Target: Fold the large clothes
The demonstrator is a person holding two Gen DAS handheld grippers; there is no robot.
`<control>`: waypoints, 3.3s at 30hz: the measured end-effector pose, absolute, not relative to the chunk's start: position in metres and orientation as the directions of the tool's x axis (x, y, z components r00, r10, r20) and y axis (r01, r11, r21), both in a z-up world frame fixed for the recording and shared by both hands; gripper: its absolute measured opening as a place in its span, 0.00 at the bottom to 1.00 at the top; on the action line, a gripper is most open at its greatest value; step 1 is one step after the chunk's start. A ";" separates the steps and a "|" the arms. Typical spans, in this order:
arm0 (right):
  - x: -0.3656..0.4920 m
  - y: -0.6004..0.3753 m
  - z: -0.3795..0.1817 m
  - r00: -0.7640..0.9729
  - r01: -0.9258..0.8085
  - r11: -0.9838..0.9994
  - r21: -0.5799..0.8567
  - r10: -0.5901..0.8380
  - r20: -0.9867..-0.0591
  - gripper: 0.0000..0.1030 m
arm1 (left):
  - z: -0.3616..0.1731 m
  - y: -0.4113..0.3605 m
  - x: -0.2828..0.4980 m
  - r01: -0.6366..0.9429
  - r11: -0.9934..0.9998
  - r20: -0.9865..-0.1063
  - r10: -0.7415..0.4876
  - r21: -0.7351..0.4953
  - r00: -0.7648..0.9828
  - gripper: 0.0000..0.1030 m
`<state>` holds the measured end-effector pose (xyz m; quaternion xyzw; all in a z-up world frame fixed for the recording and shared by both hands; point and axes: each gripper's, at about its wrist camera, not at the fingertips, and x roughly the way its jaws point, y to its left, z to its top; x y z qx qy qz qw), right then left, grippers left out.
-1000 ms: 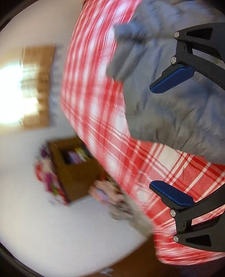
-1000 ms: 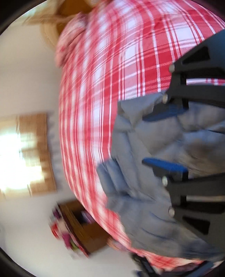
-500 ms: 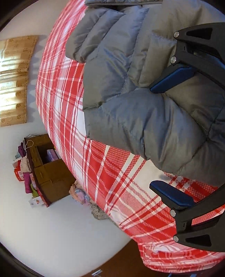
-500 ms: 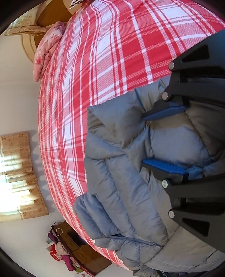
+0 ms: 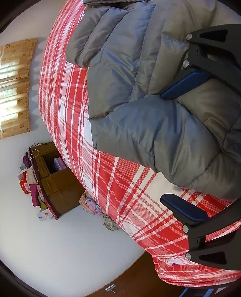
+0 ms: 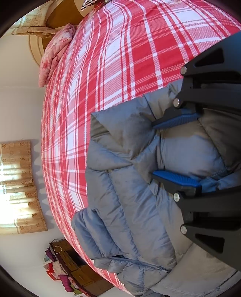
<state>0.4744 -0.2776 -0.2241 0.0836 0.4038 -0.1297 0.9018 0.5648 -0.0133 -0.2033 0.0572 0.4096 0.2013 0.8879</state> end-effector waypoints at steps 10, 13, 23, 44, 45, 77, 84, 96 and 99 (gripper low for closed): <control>0.481 -0.279 -0.216 0.587 0.229 0.973 0.023 -0.119 -0.800 0.63 | -0.171 -0.009 0.567 -0.192 0.964 -0.769 0.265 0.186 0.581 0.99; 0.489 -0.289 -0.192 0.567 0.200 0.977 0.079 -0.050 -0.822 0.79 | -0.131 -0.006 0.576 -0.178 0.973 -0.707 0.230 0.149 0.669 0.99; 0.586 -0.260 -0.122 0.660 0.143 0.972 0.186 0.047 -0.750 0.88 | -0.161 -0.010 0.639 -0.240 0.960 -0.713 0.268 0.143 0.648 0.99; 0.623 -0.244 -0.169 0.543 -0.048 0.995 0.093 0.104 -0.833 0.10 | -0.164 -0.011 0.640 -0.180 0.982 -0.715 0.169 0.061 0.678 0.99; 0.616 -0.247 -0.166 0.558 -0.057 0.994 0.090 0.106 -0.823 0.10 | -0.156 -0.010 0.639 -0.179 0.983 -0.701 0.160 0.047 0.695 0.99; 0.543 -0.291 -0.212 0.747 -0.082 0.988 0.130 0.147 -0.649 0.08 | -0.117 -0.050 0.686 -0.221 0.948 -0.643 0.318 0.230 0.696 0.99; 0.540 -0.294 -0.211 0.746 -0.090 0.984 0.156 0.170 -0.644 0.10 | -0.183 -0.060 0.661 -0.097 0.917 -0.696 0.359 0.387 0.622 0.99; 0.537 -0.316 -0.125 0.787 0.017 0.983 0.183 0.100 -0.609 0.59 | -0.195 -0.059 0.651 -0.082 0.914 -0.681 0.353 0.397 0.641 0.99; 0.562 -0.285 -0.127 0.765 -0.036 0.989 0.142 0.119 -0.633 0.58 | -0.192 -0.063 0.647 -0.087 0.909 -0.670 0.363 0.408 0.647 0.99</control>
